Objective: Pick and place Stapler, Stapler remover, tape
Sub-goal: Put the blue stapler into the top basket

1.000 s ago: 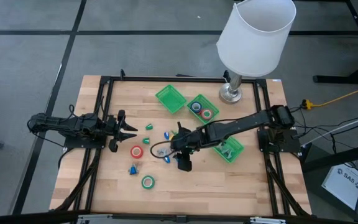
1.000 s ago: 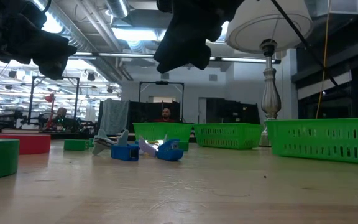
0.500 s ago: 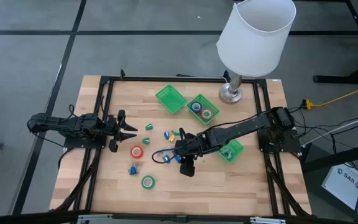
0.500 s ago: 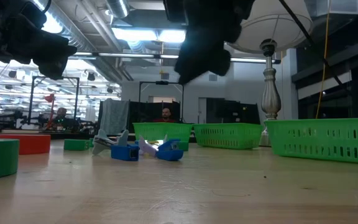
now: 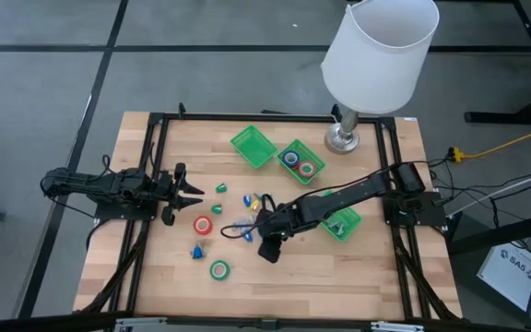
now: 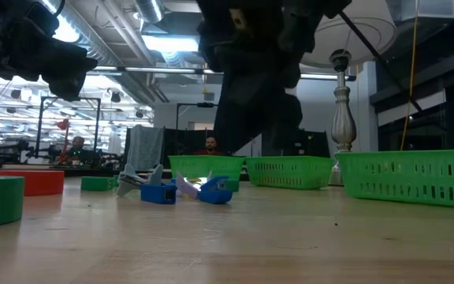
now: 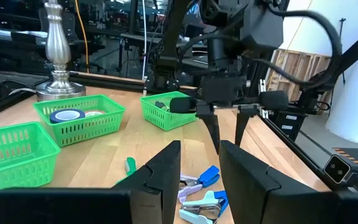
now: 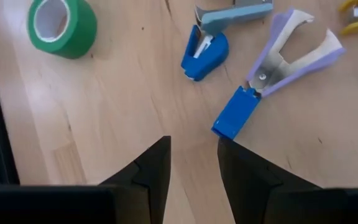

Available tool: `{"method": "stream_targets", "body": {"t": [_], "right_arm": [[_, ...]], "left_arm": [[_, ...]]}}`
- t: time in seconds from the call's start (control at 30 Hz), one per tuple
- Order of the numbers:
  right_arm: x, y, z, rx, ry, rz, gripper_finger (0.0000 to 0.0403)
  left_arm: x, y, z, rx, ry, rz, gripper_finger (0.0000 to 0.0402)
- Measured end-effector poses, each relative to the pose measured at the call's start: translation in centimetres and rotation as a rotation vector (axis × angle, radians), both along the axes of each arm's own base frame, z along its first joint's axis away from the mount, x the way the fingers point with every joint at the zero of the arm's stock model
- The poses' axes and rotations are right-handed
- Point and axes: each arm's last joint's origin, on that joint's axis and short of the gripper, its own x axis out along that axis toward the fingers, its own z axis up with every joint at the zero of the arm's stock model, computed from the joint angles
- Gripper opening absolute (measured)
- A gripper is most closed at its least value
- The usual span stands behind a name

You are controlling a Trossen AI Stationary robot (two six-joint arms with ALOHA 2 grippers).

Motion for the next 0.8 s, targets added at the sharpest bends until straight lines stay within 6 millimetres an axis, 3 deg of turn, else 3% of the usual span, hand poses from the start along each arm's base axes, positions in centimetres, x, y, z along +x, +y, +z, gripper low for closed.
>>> {"method": "stream_targets", "body": {"t": [0.37,0.6,0.8], "right_arm": [[0.9,0.1,-1.9,-0.029,-0.025,-0.013,0.0136],[1.1,0.0,-4.5,-0.078,0.044,-0.024,0.0136],[1.4,-0.2,-5.0,-0.097,0.039,-0.037,0.0136]], "left_arm": [[0.0,0.0,0.0,0.000,0.000,0.000,0.0107],[0.0,0.0,0.0,0.000,0.000,0.000,0.0107],[0.0,0.0,0.0,0.000,0.000,0.000,0.0107]]}}
